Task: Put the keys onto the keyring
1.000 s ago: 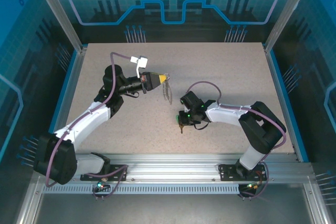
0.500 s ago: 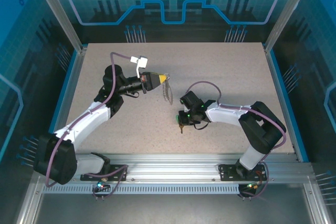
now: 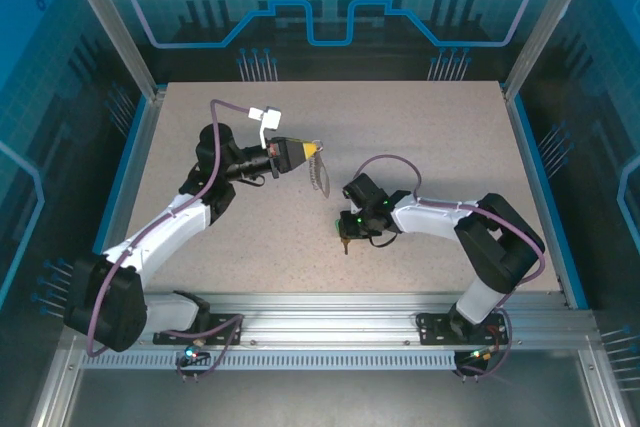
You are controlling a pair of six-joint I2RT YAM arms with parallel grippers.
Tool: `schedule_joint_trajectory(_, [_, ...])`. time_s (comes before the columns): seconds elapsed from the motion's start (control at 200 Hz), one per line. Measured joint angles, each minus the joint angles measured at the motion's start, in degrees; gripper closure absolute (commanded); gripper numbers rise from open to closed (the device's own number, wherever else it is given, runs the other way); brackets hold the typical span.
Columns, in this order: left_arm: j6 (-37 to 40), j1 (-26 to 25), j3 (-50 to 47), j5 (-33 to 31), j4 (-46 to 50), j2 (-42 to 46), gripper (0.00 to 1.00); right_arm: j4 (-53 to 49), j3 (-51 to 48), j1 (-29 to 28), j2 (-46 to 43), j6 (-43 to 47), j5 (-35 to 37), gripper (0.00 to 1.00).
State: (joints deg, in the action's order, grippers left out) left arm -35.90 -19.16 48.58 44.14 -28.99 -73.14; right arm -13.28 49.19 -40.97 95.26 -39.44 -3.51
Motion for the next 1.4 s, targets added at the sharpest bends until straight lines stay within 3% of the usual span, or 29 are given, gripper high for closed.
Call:
schedule_joint_trajectory(0.355, [0.00, 0.00, 0.00, -0.02, 0.00, 0.00, 1.00, 0.52, -0.02, 0.00, 0.61, 0.00, -0.04, 0.87])
schedule_joint_trajectory(0.525, [0.00, 0.00, 0.00, -0.02, 0.00, 0.00, 1.00, 0.70, -0.02, 0.00, 0.61, 0.04, -0.07, 1.00])
schedule_joint_trajectory(0.76, [0.00, 0.00, 0.00, 0.00, 0.00, 0.00, 1.00, -0.31, -0.17, 0.11, -0.81, 0.66, 0.07, 1.00])
schedule_joint_trajectory(1.08, [0.55, -0.57, 0.00, 0.04, 0.31, 0.00, 1.00, -2.21, -2.47, 5.88, -21.79, 3.02, -0.46, 1.00])
schedule_joint_trajectory(1.401, [8.02, -4.57, 3.87, -0.37, 9.38, 0.00, 1.00, 0.70, -5.64, 13.73, -41.05, 5.44, -8.41, 1.00])
